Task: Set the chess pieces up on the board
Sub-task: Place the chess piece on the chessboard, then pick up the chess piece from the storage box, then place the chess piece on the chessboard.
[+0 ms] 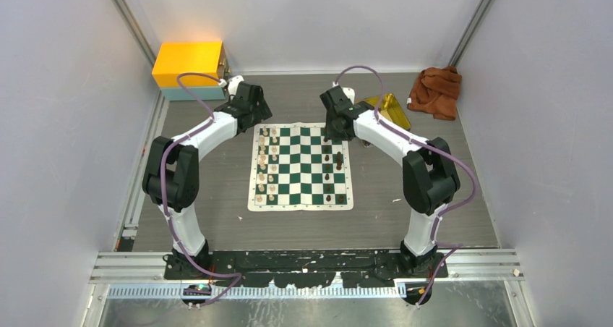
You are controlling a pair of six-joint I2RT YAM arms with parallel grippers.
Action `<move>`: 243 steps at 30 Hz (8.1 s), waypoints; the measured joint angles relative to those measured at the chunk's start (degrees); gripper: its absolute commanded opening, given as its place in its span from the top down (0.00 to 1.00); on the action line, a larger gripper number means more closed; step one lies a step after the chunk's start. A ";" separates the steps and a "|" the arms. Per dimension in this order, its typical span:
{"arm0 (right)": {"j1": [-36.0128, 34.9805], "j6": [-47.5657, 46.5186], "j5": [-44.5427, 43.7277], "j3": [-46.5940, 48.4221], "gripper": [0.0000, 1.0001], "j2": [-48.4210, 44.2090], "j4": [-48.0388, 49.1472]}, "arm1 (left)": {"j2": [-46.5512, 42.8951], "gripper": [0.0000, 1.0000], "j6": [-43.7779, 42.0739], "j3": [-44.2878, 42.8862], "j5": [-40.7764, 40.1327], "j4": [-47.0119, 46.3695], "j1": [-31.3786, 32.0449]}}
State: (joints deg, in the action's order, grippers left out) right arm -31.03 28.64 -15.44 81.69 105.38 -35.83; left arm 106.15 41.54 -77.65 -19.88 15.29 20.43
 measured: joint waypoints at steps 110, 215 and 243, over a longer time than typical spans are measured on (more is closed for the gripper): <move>25.64 4.11 -0.98 34.23 0.99 27.63 -7.50 | 2.40 0.21 -0.02 -0.07 0.44 0.44 -0.20; 0.63 -8.52 5.25 -8.44 0.99 -28.09 -17.81 | -0.44 0.23 0.28 3.02 4.57 0.90 -0.28; -4.57 -16.33 8.26 -23.12 0.99 -26.56 -1.51 | -1.25 0.23 0.02 3.98 4.68 0.94 -0.28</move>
State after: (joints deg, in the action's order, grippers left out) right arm -35.59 12.32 -7.18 58.57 78.83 -37.34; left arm 104.90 41.56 -73.67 -15.20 16.23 20.14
